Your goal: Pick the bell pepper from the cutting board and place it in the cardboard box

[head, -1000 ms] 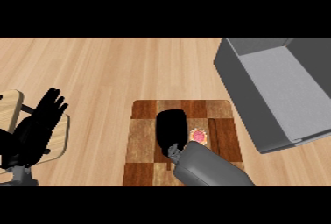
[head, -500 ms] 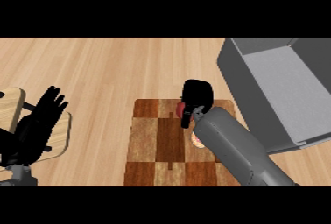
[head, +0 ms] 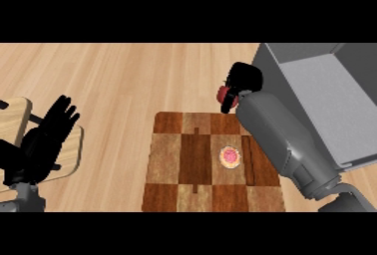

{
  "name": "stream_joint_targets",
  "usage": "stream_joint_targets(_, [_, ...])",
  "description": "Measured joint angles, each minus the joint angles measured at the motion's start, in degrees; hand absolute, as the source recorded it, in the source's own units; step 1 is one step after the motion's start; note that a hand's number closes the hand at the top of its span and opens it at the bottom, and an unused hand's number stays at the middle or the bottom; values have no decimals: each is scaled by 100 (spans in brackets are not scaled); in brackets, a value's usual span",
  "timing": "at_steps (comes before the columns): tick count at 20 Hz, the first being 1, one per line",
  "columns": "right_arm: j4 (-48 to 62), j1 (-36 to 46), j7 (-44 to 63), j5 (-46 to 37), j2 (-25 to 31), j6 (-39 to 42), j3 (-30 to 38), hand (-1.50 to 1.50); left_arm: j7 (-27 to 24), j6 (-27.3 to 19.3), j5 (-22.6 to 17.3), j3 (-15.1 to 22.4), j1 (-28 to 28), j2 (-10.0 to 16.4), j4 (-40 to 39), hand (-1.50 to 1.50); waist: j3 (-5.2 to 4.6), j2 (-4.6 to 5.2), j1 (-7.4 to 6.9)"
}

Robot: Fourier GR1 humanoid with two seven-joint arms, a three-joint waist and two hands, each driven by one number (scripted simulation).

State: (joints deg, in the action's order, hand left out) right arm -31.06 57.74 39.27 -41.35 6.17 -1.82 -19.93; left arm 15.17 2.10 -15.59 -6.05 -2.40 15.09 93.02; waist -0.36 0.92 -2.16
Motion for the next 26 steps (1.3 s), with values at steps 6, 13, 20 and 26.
stream_joint_targets(6, [14,748,166,-304,-78,-266,61,150,93,0,-13,-28,106,-1,72,0,-6,-46,71])
stream_joint_targets(13, [-617,1522,955,-780,132,-443,42,150,-20,48,-30,-115,196,17,44,0,-7,-107,192])
stream_joint_targets(20, [-1165,1728,1679,-1240,664,-371,169,150,-54,84,-37,-174,223,20,12,0,4,-118,248])
stream_joint_targets(26, [-1420,1573,1741,-1415,1210,-262,475,150,-134,89,48,-189,184,-5,-35,0,17,-104,227])
